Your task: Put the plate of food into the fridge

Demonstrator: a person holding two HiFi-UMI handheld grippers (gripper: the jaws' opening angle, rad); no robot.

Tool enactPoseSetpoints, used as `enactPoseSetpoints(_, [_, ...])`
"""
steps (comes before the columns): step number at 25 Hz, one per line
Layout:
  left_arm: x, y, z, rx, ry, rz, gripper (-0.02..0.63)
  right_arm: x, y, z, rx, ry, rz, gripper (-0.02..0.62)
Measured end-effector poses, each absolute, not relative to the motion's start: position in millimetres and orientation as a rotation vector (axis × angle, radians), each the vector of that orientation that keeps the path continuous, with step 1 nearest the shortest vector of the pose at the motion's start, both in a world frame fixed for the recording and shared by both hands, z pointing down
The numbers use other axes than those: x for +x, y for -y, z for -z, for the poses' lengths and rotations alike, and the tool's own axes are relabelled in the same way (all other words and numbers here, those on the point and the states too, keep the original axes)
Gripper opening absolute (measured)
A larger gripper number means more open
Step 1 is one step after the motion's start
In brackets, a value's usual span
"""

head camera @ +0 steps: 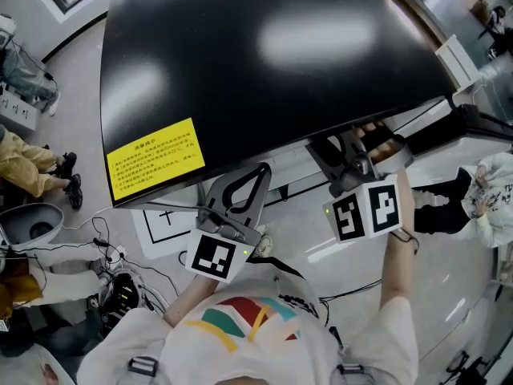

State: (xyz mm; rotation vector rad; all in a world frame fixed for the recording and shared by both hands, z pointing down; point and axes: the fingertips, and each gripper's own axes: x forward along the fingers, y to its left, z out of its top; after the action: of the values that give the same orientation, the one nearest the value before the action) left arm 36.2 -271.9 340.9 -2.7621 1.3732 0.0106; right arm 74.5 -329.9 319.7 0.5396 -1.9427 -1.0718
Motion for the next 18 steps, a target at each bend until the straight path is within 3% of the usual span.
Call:
enactPoseSetpoints(2, [37,272,-340,-2.76,-1.366,-0.017,0.005,76,331,-319,0.547,1.965,1.014,0.091])
enactPoseSetpoints(11, [45,274,-332,-2.762,-1.344,-0.051,0.005,80,330,-316,0.405,1.891,1.014,0.209])
enactPoseSetpoints(18, [47,273,-330,-2.77,-1.354,-0.066,0.005,81,324,-317,0.291,1.839,1.025,0.216])
